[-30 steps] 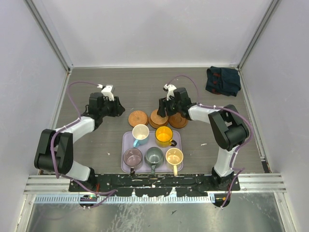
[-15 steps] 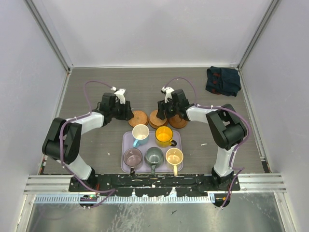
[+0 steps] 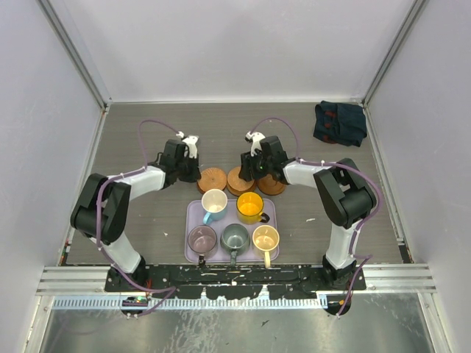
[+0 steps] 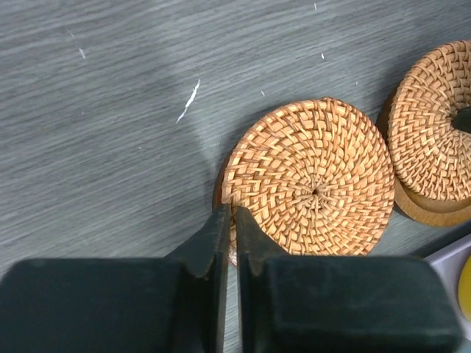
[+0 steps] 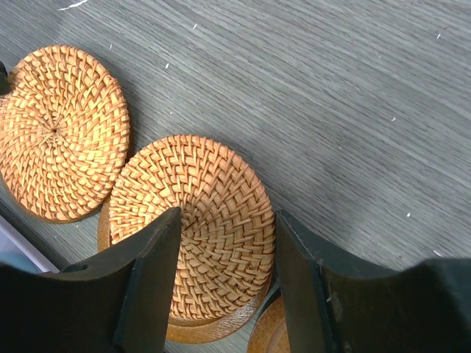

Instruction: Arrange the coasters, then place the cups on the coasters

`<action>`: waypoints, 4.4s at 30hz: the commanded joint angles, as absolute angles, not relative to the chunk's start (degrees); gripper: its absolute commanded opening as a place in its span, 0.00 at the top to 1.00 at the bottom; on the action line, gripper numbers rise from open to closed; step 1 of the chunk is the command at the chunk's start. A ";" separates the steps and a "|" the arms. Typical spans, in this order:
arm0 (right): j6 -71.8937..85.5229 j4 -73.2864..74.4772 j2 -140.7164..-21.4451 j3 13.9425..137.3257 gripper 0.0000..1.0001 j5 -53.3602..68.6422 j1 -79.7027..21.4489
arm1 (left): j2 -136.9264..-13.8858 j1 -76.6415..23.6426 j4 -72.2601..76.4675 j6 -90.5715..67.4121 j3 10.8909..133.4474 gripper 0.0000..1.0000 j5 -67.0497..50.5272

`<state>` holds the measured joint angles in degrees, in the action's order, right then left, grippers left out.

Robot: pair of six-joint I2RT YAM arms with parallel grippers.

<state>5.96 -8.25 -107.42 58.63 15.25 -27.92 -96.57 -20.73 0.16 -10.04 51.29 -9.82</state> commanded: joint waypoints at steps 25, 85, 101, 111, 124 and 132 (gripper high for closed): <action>4.29 -13.28 -106.69 65.77 0.99 -0.61 -26.07 | -101.73 -19.85 5.91 -12.30 59.09 1.00 -1.43; 2.62 -2.58 -122.20 80.60 0.83 1.50 -29.38 | -110.33 -17.36 -4.60 -18.57 66.89 0.28 -0.26; 6.46 -6.73 -121.05 78.89 0.84 2.52 -17.03 | -111.39 -7.30 -0.23 -22.42 68.71 0.27 -7.08; 6.77 -12.06 -108.77 70.63 0.70 -1.13 -17.04 | -102.17 -9.24 -0.35 -19.15 61.75 0.30 -13.21; 8.88 -16.10 -95.15 57.68 0.67 -2.46 -17.05 | -105.19 -16.19 -11.23 -11.77 67.39 0.49 -8.24; 10.46 -17.32 -91.15 53.94 0.67 -0.99 -17.04 | -112.34 -16.97 -20.75 -9.48 76.90 0.66 -1.47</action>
<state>9.23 -13.30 -94.87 54.57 -1.45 -16.82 -109.14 -17.23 -14.31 -12.03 71.20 -6.28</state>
